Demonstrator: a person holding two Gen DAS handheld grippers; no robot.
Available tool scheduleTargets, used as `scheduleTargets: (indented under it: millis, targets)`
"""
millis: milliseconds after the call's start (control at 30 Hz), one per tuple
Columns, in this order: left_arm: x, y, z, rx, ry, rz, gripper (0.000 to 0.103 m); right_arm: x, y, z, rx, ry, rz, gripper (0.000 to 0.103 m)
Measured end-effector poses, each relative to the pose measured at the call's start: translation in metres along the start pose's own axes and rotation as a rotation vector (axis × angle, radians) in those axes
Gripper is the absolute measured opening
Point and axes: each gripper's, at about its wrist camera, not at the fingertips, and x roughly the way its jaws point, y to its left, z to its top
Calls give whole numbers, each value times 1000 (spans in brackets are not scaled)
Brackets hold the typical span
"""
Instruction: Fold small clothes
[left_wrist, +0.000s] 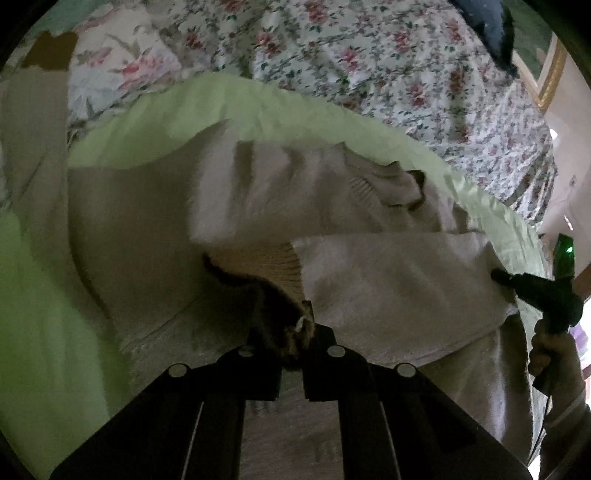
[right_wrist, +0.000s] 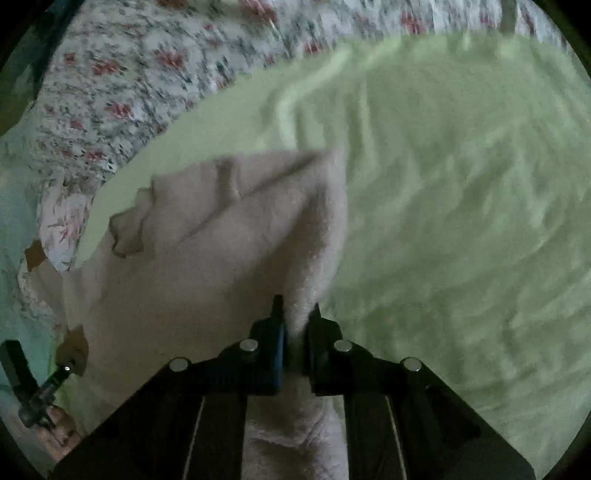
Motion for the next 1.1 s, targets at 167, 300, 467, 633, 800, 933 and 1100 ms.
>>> scheduleTargets:
  millis: [167,300,467,633,800,933,1100]
  targets:
    - [14,-7,0,25,26,19,7,-6,-8,1,-5,-9,-74,13]
    - [13,2,-2,5,33,-8,8,-26,5,-8,-11,-71,-233,19]
    - [11,4,-4,9,45,3,12,-36,57,-34,-144,-59,3,46]
    - [-19,30,-12,-12,30,39,14,-15,40,-49,-97,37,-108,45]
    - [-52,81,8,-67,-30,169,25,-55,39,-57,-43,-15,-25,47]
    - [-63,119,48,-115,-105,315,77,-77,74,-78,-100,-16,70,58]
    - [-35,154,103,-99,-108,511,85,-73,95,-104,-102,43,165,61]
